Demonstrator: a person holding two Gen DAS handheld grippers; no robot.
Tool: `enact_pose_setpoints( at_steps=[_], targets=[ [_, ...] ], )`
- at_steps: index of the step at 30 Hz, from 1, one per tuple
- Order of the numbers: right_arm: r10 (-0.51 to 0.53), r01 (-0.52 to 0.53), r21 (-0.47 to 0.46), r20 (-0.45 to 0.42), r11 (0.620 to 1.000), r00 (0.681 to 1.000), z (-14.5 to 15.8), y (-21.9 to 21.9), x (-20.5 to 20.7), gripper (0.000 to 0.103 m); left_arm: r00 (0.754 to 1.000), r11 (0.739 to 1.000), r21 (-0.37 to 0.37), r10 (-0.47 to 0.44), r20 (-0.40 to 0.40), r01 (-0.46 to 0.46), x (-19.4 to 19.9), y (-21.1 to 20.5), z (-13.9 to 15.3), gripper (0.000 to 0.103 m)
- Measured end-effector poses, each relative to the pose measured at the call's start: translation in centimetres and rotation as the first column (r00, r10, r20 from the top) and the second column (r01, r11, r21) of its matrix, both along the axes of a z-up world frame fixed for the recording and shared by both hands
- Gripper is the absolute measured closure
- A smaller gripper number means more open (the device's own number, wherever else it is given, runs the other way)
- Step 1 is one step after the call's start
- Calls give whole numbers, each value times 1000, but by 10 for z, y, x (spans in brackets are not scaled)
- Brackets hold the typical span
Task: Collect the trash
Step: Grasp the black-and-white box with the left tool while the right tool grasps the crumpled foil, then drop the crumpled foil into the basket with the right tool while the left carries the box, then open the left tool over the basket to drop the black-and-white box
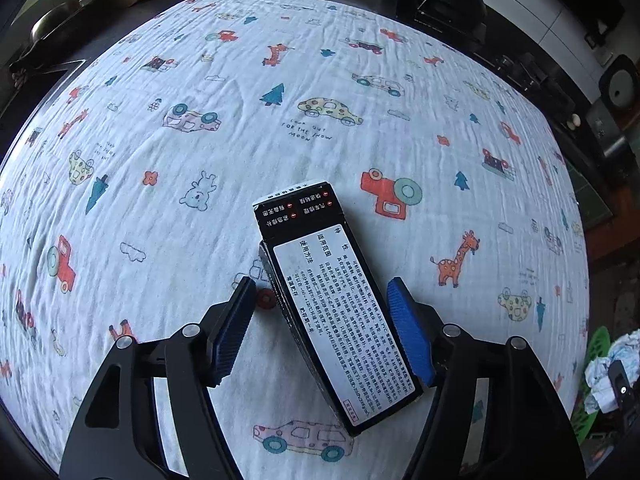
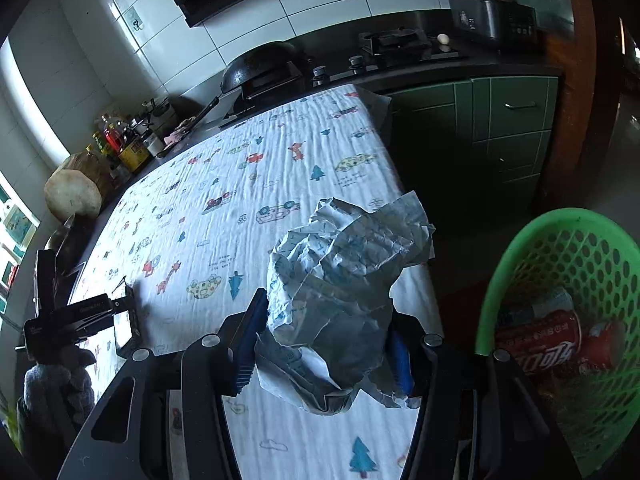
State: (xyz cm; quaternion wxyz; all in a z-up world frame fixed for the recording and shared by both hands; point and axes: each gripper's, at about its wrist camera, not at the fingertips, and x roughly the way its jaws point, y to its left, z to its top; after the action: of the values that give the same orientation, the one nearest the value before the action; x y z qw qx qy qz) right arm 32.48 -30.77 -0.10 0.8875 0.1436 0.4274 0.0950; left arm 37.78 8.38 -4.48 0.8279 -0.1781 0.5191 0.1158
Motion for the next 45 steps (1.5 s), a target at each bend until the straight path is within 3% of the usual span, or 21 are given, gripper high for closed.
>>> enact_pose_setpoints(
  at_steps=[7,16,25,30,36,45],
  targets=[
    [-100,100,-35,-2,994,995,-3,-53,-32,51,998,999,-23,-48,30,49,-8,-8,2,49],
    [-253,248,-124,-23,961,967,-17,-135,-75,51,964,962,-84,-251,89,258,-22,-57,20,52],
    [-341,329,-168,-49,929,939,-37,-181,-95,51,889,891,-88,-428,163,445,-41,-130,51,52],
    [-369,355,-181,-53,917,928,-45,-197,-100,40,849,854,-79,-494,190,515,-47,-168,65,53],
    [-384,374,-176,-29,911,923,-43,-206,-105,29,798,805,-78,-564,212,589,-53,-215,79,53],
    [-388,386,-153,22,910,922,-30,-210,-132,26,705,710,-86,-666,243,699,-63,-287,91,53]
  ],
)
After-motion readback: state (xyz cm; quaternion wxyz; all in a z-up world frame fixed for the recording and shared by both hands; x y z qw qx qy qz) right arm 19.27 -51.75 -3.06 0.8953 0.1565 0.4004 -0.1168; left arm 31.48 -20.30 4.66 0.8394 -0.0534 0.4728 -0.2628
